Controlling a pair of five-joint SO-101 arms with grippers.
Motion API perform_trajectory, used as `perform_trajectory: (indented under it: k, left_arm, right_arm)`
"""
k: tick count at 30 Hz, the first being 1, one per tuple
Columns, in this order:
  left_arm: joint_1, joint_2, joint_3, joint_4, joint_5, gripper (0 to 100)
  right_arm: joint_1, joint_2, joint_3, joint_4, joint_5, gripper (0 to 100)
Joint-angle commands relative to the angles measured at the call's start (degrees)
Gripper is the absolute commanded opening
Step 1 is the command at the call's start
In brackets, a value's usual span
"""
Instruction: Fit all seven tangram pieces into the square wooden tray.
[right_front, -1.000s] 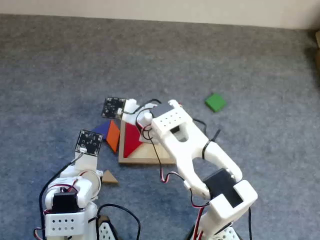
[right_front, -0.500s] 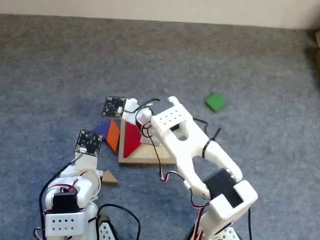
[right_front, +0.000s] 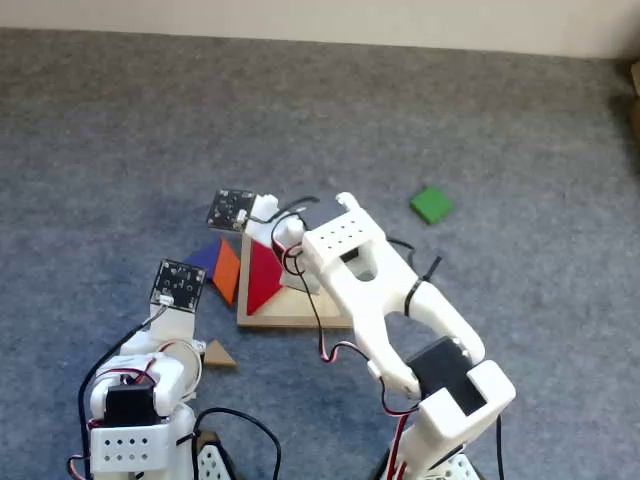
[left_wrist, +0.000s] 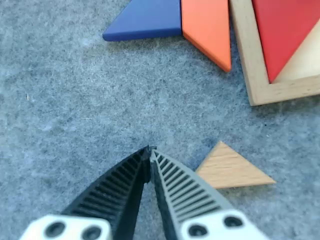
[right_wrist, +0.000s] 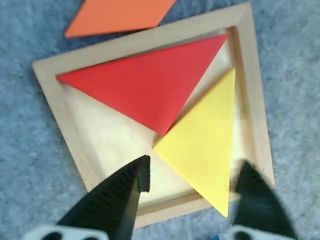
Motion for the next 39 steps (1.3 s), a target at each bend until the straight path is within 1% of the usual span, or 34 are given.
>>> perform_trajectory:
  k: [1,3,4,11,15,18,23,29,39]
  left_arm:
    - [0.84,-2.77,1.10,0.35,0.44,1]
    - [0.84,-2.77,1.10,0.35,0.44,1]
    - [0.84,-2.77,1.10,0.35,0.44,1]
    - [0.84,-2.77,1.10,0.35,0.44,1]
    - [0.84,-2.77,1.10,0.35,0.44,1]
    - [0.84,-2.77,1.10,0.35,0.44,1]
    - [0.84,-2.77,1.10,0.35,0.44,1]
    - [0.84,-2.77,1.10,0.35,0.44,1]
    - [0.84,-2.77,1.10,0.35,0.44,1]
  right_arm:
    - [0.75,-1.19,-3.65,1.54,-0.97,0.0]
    - [1.45,-1.19,-3.65,4.53,-3.96,2.2]
    - [1.71,-1.19,-3.65,5.41,-6.07,1.2]
    - [6.29,-2.24,-3.65,5.14,-21.71,0.3]
    - [8.66,-1.89,-3.30,-0.48,-26.73,0.3]
    - [9.80,-1.54,-1.89,-5.93,-27.52,0.3]
    - [9.45,3.38,0.75,-11.47,-27.52,0.3]
    - [9.36,9.19,0.66,-14.99,-27.43,0.4]
    - [5.76,9.54,1.10,-22.46,-27.43,0.4]
